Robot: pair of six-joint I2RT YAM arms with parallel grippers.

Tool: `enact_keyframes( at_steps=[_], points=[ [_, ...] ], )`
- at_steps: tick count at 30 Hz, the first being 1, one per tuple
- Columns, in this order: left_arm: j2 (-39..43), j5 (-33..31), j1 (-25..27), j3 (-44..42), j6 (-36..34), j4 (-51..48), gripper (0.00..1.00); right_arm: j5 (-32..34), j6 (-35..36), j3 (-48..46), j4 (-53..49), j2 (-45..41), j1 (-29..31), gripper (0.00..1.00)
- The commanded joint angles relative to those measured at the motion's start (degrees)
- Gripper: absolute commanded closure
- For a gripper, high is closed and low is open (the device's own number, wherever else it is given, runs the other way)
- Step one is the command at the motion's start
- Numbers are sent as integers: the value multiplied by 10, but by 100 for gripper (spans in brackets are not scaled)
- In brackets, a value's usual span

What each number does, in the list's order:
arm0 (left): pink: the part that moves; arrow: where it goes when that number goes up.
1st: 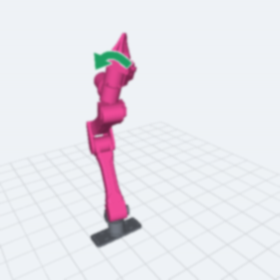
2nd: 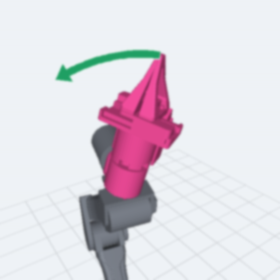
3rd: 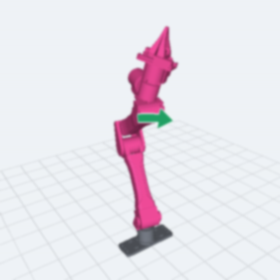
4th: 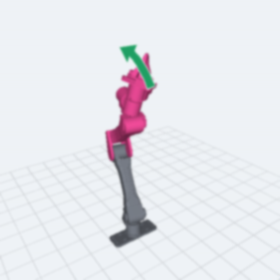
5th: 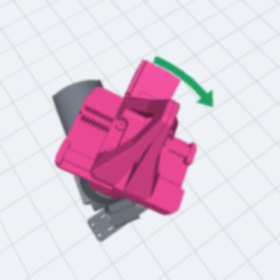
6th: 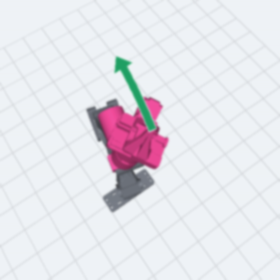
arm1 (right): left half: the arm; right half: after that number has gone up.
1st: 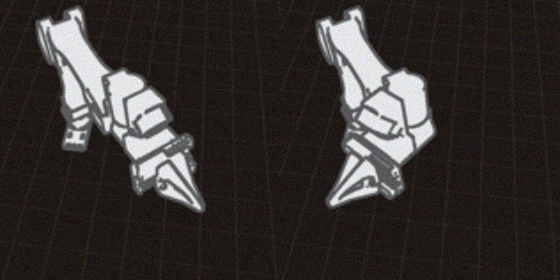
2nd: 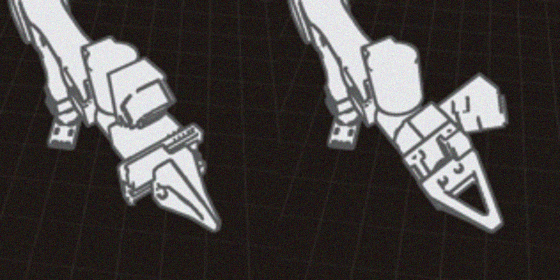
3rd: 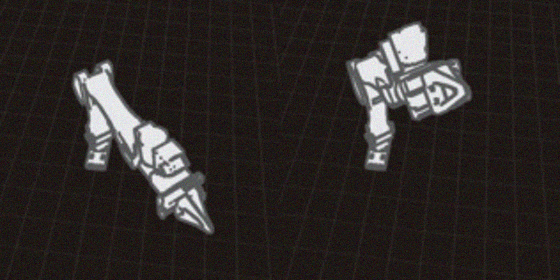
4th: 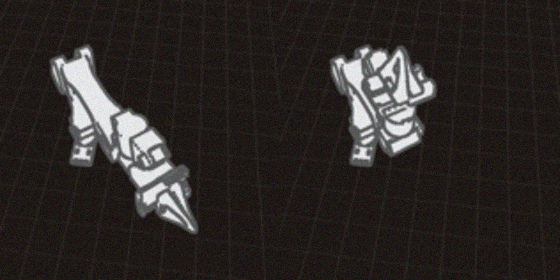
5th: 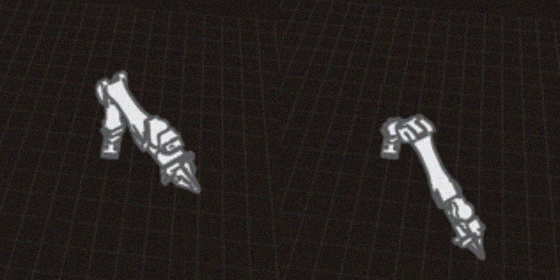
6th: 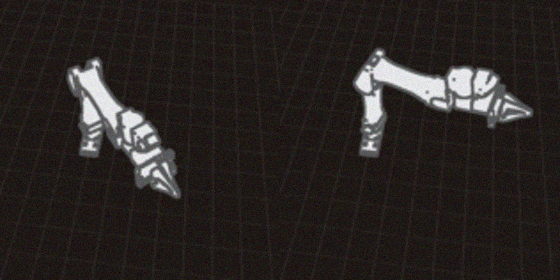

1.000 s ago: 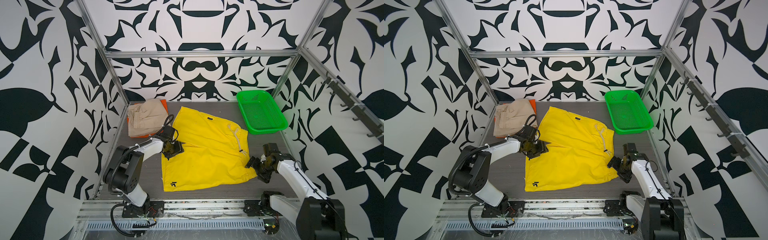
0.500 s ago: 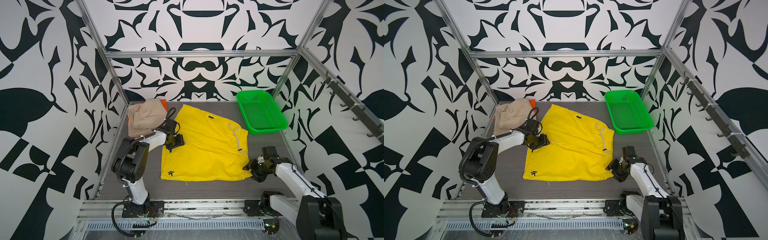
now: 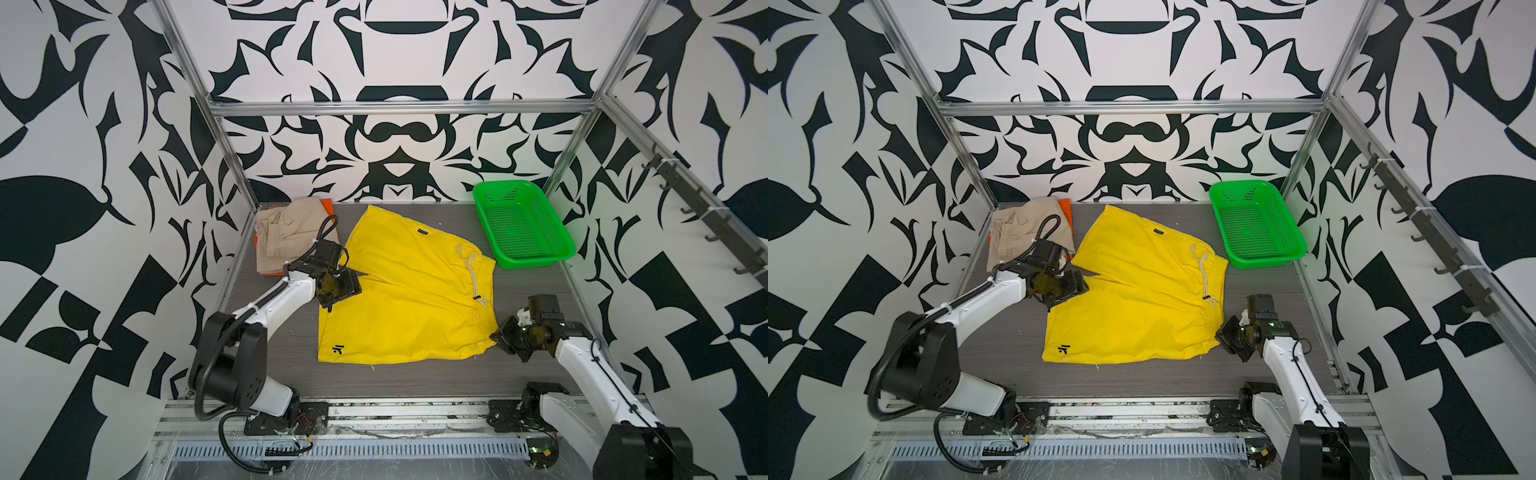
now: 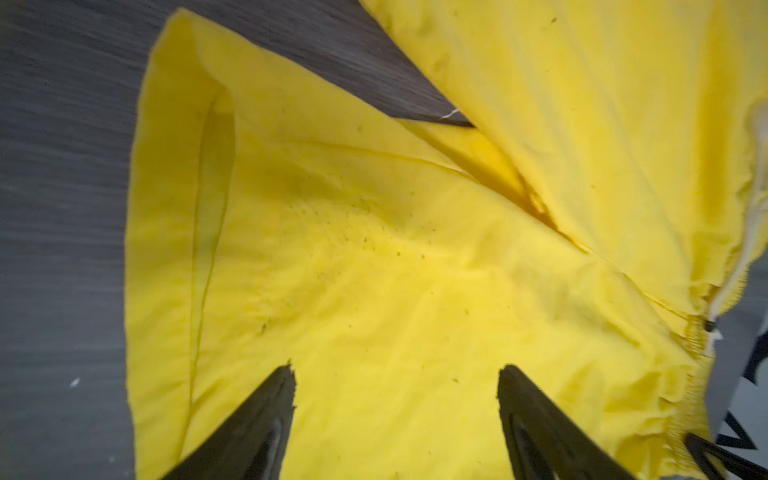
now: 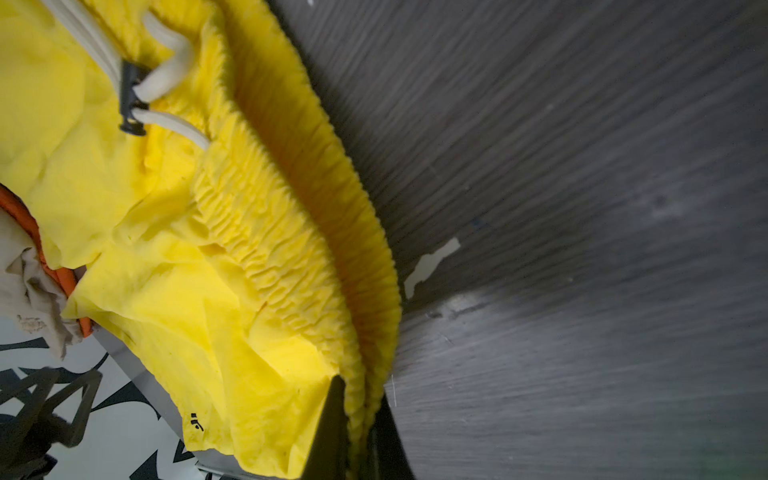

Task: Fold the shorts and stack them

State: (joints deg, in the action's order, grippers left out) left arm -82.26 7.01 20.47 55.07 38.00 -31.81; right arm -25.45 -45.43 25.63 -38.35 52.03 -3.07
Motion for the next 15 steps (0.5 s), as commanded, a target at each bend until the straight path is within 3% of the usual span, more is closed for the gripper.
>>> enact_keyframes(
  at_steps=[1,8,15],
  points=[
    [47,17,-3,-15,64,-85,18,-15,-10,-1,-9,-10,8,96],
    [132,37,-7,-68,155,-129,10,-14,-10,2,-10,-15,23,97],
    [176,28,-10,-122,239,-137,13,-6,-11,10,-11,-14,34,98]
  ],
)
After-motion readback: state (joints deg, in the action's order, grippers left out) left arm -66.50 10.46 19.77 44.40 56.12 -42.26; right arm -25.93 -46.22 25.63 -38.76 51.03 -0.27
